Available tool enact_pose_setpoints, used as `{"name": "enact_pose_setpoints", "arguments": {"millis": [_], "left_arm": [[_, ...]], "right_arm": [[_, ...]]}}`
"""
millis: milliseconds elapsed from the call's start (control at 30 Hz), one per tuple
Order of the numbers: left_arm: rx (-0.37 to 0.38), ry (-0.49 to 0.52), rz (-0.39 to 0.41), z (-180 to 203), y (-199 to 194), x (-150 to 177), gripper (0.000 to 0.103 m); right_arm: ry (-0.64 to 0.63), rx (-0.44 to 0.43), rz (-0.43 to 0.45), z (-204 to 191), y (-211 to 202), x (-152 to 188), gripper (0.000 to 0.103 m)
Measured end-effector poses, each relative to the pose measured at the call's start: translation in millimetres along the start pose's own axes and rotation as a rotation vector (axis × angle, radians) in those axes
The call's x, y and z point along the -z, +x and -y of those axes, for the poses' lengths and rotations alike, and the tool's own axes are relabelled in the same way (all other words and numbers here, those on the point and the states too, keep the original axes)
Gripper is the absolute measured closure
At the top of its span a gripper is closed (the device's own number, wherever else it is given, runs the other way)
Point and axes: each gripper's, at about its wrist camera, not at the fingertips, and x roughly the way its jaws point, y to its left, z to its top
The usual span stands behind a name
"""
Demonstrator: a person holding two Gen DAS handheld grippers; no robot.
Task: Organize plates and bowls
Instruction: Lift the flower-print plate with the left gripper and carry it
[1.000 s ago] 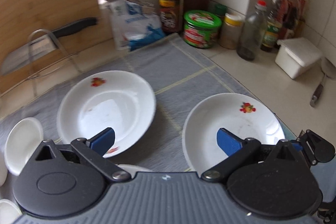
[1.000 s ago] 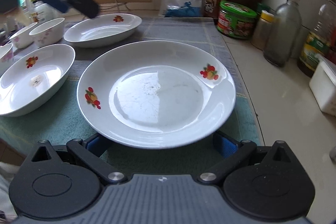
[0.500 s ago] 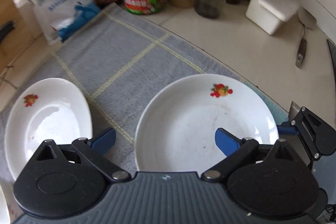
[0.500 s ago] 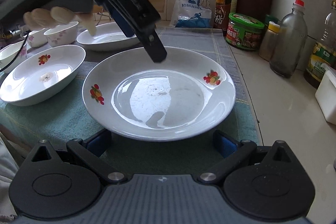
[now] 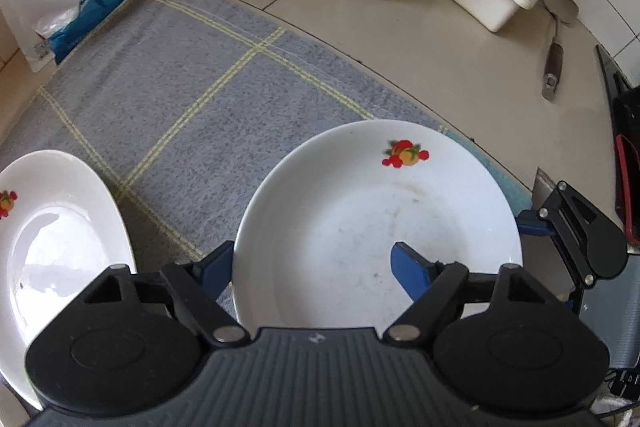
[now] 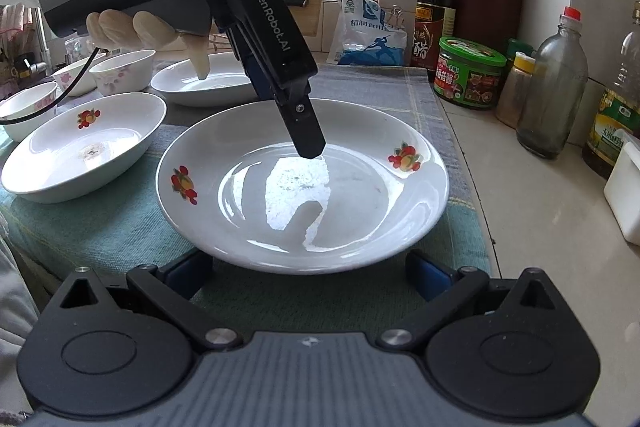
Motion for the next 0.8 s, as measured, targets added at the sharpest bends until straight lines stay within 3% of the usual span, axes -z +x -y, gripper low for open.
{"name": "enact_pose_setpoints", "arguments": {"millis": [400,567,800], "left_arm": [[0.056,0.054,-0.064,-4.4,8.9,-13.5,0.02],[0.081,0.06,-0.081,-2.9,13.5,-16.2,0.014],[0.092,0.058,-0.065,-3.9,10.3,-14.7,0.015]], "right_arm": [[-0.01,-0.011,-0.022,1.9,1.9,-5.2,0.0],[-0.024,-0.018,-0.028,1.5,3.0,-8.4,0.0],[-0.021,-0.03,-0.058,3.3,3.5,-12.8,0.0]]}}
